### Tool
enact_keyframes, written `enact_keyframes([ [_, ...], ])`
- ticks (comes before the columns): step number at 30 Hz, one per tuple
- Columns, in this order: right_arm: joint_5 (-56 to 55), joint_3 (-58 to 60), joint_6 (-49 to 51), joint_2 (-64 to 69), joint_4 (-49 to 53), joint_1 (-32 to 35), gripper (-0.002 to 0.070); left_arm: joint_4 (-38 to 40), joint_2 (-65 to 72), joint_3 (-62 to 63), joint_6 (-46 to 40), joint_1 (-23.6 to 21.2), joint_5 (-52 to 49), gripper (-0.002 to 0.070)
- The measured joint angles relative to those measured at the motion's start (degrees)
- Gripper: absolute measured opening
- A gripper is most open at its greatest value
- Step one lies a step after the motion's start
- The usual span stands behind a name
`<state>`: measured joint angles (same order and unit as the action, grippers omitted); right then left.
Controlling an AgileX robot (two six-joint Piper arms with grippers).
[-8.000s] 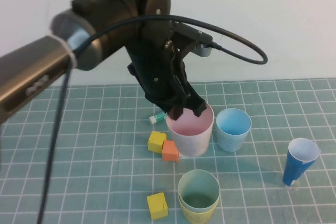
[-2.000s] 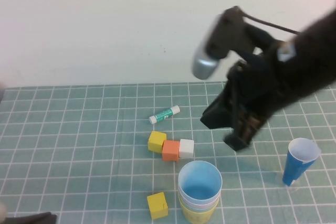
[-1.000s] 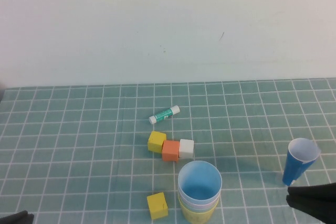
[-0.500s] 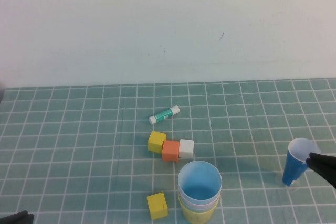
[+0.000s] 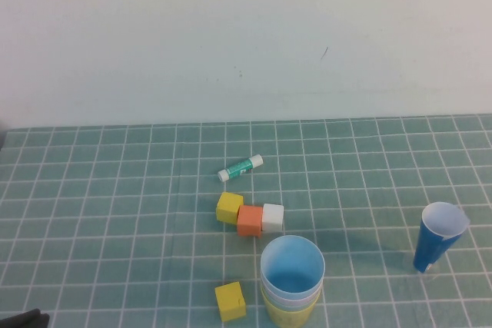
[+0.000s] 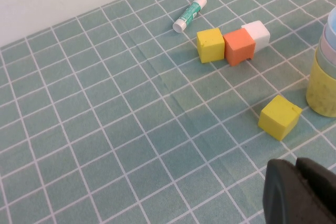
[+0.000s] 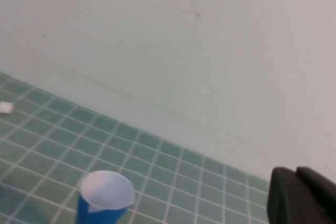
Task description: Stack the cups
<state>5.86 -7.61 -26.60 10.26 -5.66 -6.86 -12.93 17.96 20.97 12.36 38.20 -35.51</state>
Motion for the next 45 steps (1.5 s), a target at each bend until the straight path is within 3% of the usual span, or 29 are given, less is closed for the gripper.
enact_keyframes([
  [4, 0.65, 5.66, 11.44, -7.67, 6.81, 8.57, -0.0001, 0.0, 0.0, 0.0, 0.11, 0.0, -0.04, -0.0001],
  [7, 1.63, 8.77, 16.66, -10.52, 8.49, 11.15, -0.0001, 0.0, 0.0, 0.0, 0.11, 0.0, -0.04, -0.0001],
  [18, 12.28, 9.17, 28.84, -10.98, 11.17, 7.38, -0.0001, 0.0, 0.0, 0.0, 0.11, 0.0, -0.04, -0.0001],
  [45, 12.93, 9.17, 30.11, -10.98, 11.29, 5.84, -0.0002, 0.0, -0.13, -0.21, 0.11, 0.0, -0.04, -0.0001],
])
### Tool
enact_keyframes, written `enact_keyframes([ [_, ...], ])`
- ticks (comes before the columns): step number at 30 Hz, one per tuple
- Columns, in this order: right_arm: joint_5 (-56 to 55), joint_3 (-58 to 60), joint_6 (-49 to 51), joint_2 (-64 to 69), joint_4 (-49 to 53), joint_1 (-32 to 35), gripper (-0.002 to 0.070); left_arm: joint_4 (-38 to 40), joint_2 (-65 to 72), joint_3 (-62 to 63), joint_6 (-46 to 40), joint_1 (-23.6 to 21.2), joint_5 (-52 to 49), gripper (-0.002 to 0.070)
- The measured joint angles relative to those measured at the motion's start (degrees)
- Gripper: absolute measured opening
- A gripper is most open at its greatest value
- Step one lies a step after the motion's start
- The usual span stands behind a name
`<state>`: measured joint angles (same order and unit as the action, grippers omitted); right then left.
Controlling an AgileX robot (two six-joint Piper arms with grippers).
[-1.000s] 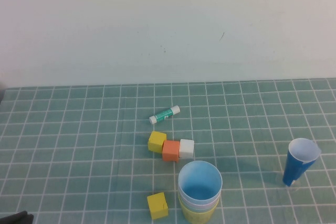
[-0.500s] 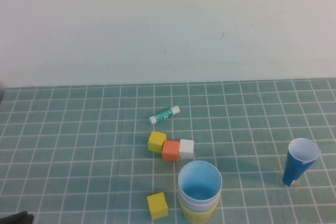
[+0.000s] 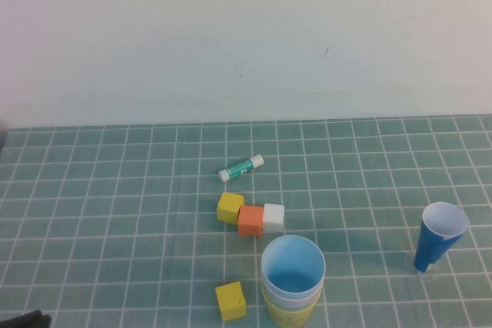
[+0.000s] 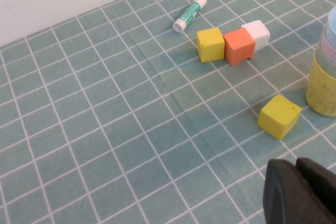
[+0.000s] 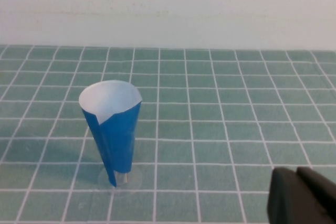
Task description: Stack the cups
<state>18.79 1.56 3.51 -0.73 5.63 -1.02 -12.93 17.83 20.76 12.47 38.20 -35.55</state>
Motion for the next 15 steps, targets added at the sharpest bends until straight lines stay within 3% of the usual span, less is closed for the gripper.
enact_keyframes([
  [8, 0.0, 0.0, 0.0, 0.0, 0.0, 0.0, -0.0002, 4.97, -6.4, -9.77, 0.0, -0.97, 5.84, -0.0001],
  [15, 0.1, 0.0, 0.0, -0.05, 0.0, 0.0, -0.0002, 6.76, -16.62, -16.35, 0.0, -11.43, 12.16, -0.0001],
])
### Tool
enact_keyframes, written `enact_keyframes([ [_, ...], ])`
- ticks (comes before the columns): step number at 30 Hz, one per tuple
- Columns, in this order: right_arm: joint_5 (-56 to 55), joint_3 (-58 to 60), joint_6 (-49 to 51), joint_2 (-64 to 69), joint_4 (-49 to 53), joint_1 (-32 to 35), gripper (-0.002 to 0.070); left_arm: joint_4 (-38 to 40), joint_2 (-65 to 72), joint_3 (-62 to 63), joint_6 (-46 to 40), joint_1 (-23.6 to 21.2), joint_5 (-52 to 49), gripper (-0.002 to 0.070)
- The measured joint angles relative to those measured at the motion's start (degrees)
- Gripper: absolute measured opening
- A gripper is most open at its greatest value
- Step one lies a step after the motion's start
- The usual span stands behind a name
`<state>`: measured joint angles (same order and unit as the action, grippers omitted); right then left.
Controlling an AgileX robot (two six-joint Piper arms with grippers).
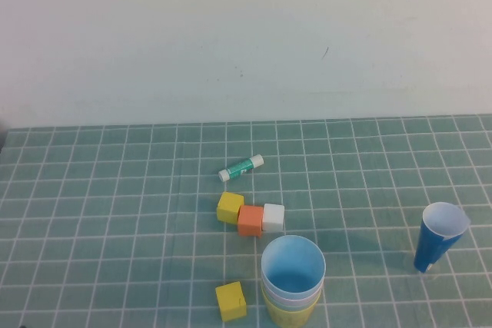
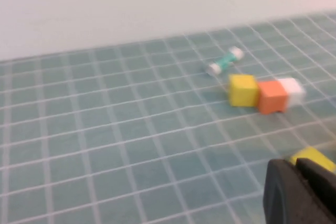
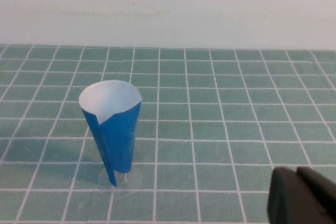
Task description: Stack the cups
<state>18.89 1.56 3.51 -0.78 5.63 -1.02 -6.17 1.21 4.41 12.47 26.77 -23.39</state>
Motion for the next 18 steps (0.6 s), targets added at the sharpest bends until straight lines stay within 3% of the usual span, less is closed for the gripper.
enact_keyframes([
  [9, 0.0, 0.0, 0.0, 0.0, 0.0, -0.1, -0.0003, 2.35, -1.9, -5.52, 0.85, -14.24, 7.16, -0.0001],
  [18, 0.0, 0.0, 0.0, 0.0, 0.0, -0.1, -0.0003, 5.24, -2.03, -5.45, -0.05, -18.3, 6.02, -0.0001],
])
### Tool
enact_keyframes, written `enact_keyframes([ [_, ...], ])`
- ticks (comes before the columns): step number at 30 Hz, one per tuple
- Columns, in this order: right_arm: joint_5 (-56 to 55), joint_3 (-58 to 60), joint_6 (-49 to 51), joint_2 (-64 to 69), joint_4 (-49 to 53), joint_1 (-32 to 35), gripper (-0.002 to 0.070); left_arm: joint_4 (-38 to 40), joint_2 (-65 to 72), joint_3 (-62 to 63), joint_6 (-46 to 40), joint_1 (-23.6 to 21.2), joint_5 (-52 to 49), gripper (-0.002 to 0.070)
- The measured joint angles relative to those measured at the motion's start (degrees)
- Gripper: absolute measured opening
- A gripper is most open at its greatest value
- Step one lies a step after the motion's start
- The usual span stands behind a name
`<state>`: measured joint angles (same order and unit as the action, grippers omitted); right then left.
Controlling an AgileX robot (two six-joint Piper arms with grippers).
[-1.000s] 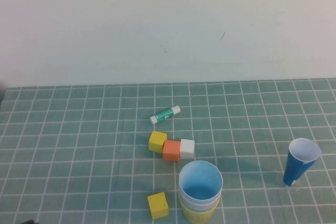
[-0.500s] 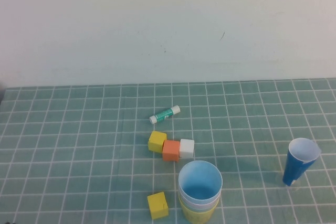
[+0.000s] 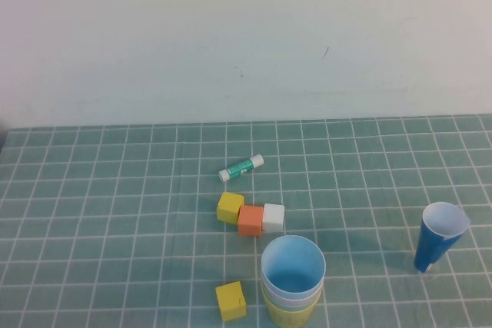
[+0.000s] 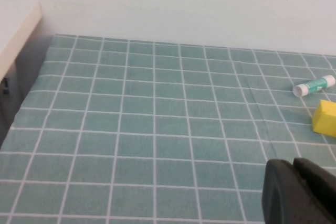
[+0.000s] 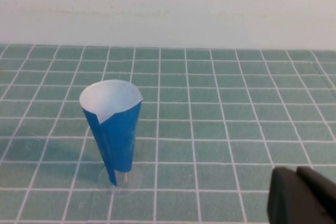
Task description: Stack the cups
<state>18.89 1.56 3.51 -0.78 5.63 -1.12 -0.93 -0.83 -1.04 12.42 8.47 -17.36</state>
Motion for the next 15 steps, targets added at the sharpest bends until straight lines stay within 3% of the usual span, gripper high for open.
enact_keyframes([
  [7, 0.0, 0.0, 0.0, 0.0, 0.0, 0.0, -0.0003, 0.03, 0.0, 0.0, -0.12, -3.11, 0.0, -0.0001],
  [15, 0.0, 0.0, 0.0, 0.0, 0.0, 0.0, -0.0003, 0.12, 0.0, 0.0, -0.12, -3.38, -0.16, -0.0002],
])
